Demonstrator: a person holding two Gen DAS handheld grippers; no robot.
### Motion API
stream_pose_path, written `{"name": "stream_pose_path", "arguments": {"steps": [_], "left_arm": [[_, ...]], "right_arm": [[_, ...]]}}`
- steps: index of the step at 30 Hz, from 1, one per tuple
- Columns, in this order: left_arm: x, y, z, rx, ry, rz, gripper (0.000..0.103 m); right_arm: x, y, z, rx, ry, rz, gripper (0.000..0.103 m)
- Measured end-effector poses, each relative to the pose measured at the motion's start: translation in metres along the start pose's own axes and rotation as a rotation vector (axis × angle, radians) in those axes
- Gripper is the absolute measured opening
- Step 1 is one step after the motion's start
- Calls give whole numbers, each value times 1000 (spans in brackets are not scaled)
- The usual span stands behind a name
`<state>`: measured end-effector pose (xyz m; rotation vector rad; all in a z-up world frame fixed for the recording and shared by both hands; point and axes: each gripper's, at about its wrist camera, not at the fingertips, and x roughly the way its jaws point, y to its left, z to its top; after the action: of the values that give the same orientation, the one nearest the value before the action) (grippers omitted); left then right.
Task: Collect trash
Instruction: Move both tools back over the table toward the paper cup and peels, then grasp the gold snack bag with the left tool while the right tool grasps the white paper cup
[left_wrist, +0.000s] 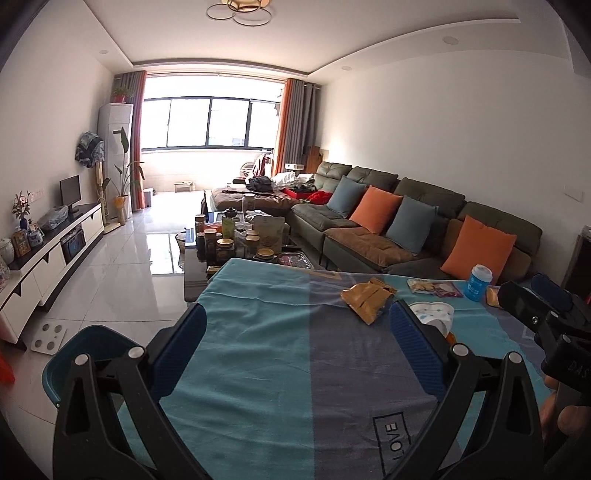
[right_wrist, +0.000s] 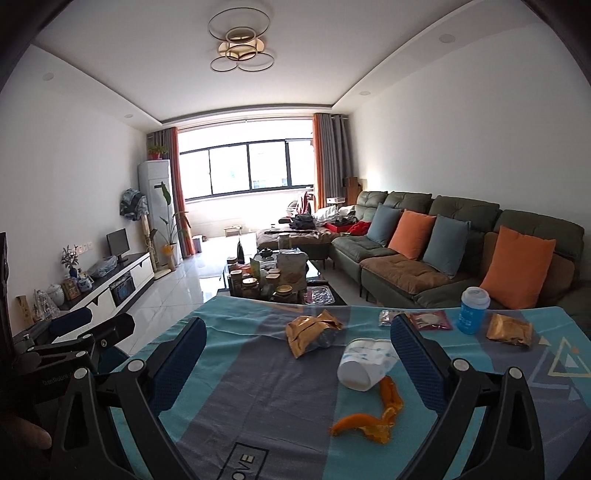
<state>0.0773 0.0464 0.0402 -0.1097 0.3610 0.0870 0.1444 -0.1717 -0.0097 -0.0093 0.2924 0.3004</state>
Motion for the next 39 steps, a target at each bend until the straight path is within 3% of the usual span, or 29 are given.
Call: {"name": "stream_pose_path", "arguments": {"steps": [12, 23, 28, 32, 39], "left_arm": [[19, -39, -18, 72, 40, -120, 97], [67, -71, -14, 176, 79, -176, 97], [107, -90, -12, 235, 117, -182, 97], [148, -104, -16, 312, 141, -164, 97], [214, -116, -11, 388, 183, -136, 97]], "right_arm": [[-21, -39, -24, 18, 18, -151, 96], [14, -78, -41, 83, 143, -192, 96], [46, -98, -46, 119, 211, -176, 96], [78, -118, -44, 201, 270, -120, 96], [125, -125, -38, 238, 337, -50, 96]]}}
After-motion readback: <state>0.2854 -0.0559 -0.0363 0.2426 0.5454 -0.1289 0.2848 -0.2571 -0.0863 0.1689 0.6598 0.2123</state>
